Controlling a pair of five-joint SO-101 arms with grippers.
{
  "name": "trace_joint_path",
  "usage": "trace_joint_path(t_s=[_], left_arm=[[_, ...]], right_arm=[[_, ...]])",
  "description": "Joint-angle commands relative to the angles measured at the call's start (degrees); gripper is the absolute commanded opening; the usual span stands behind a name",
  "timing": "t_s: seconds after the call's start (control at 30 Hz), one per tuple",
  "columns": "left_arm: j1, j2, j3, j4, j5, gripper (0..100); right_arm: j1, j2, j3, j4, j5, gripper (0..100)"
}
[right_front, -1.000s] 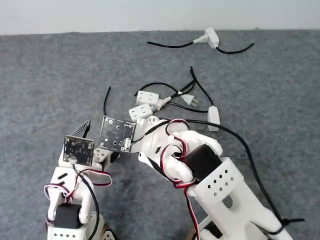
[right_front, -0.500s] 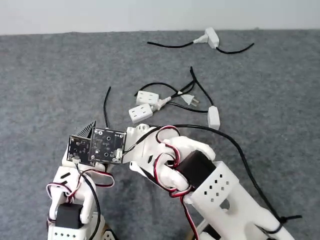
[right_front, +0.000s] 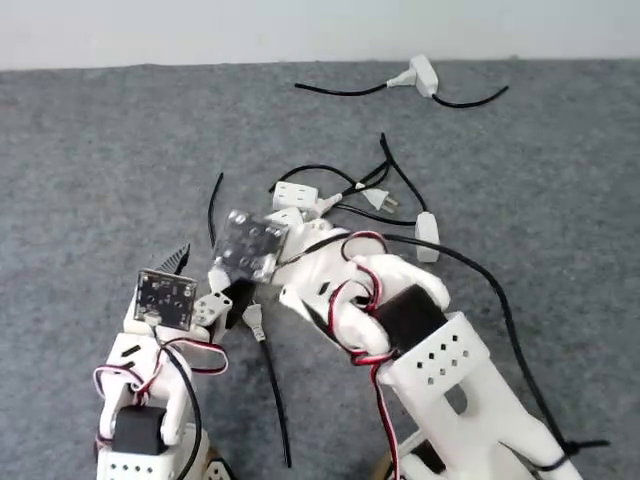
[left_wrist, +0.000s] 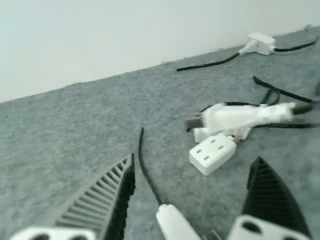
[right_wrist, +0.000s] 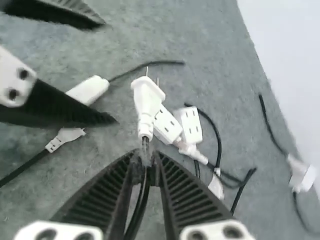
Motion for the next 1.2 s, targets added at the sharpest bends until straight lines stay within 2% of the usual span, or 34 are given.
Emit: trace_joint_path(t_s=[0.0, 0.13, 0.37, 0.47, 0.53, 0.77, 0.87, 1.0, 1.17], left_arm=[[-3.6, -0.4, 0.0, -4.3, 1.0, 35], [-4.0, -0.3, 0.5, -5.1, 1.1, 35], [-4.7, -0.3, 0.6, -5.1, 0.8, 35], [-6.9, -0.3, 0.8, -6.6, 1.1, 35], [-7.8, -0.3, 1.4, -7.6, 1.1, 35], [-9.9, -0.3, 1.1, -8.0, 1.1, 35], [-11.3, -0.3, 1.2, -9.1, 1.1, 35], [-11.4, -0.3, 1.2, -9.1, 2.5, 35], [-11.5, -0.3, 1.1, -9.1, 2.6, 35]], right_arm=[[6.7, -1.9, 2.1, -3.0, -8.5, 1.6], [14.2, -1.8, 6.4, -6.5, -14.9, 3.0], [22.1, -0.6, 9.1, -9.5, -22.4, 26.0], [23.0, 3.5, 8.9, -10.9, -26.2, 27.6], [20.5, 6.7, 8.1, -10.4, -27.3, 25.5], [4.2, 15.3, 7.5, -7.3, -27.9, 19.9], [0.9, 18.9, 7.4, -8.4, -28.8, 19.9], [-1.6, 24.8, 7.4, -11.7, -34.7, 19.9], [-4.7, 31.9, 5.6, -16.5, -38.3, 19.9]])
